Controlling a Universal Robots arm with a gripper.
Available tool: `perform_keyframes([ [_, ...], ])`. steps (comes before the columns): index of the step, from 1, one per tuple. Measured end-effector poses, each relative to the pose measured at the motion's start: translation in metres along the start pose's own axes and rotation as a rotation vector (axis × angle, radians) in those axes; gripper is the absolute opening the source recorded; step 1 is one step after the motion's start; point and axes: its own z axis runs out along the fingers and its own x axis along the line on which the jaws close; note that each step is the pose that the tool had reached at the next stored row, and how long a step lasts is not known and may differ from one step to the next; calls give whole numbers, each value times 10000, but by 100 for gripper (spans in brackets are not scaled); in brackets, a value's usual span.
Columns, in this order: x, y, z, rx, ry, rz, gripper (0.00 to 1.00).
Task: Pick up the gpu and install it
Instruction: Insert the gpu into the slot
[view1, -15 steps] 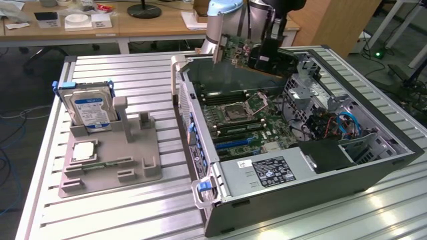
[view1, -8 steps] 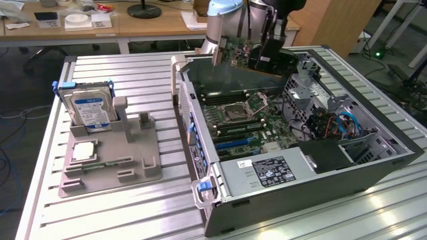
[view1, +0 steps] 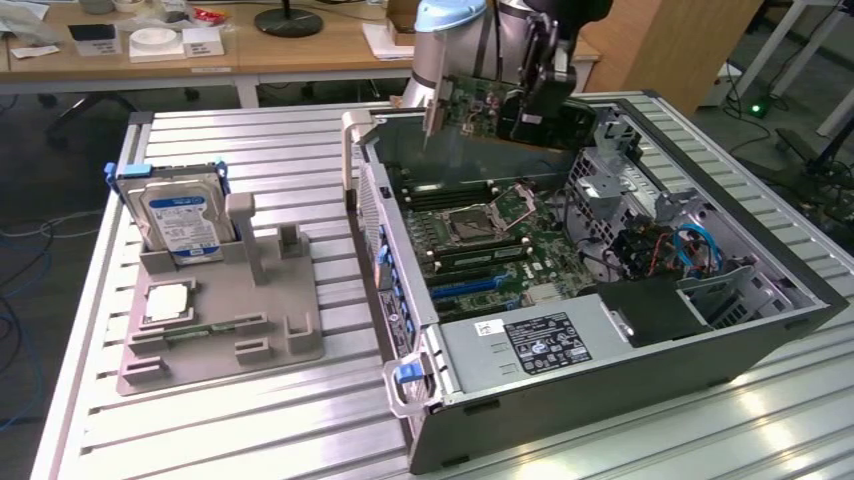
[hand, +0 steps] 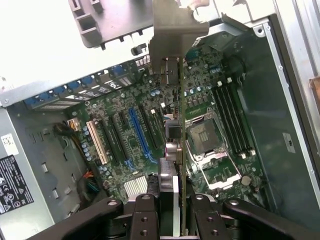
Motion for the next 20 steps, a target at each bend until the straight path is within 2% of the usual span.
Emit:
perform_keyframes([
  [2, 1, 0, 2, 4, -1, -221, 28],
  [3, 1, -1, 3, 28, -11, -313, 28],
  [4, 1, -1, 5, 75, -29, -395, 28],
  [7, 2, -1, 11, 299, -107, -608, 28],
  [8, 2, -1, 13, 329, -119, -682, 28],
  [20, 2, -3, 28, 288, -133, -2200, 28],
])
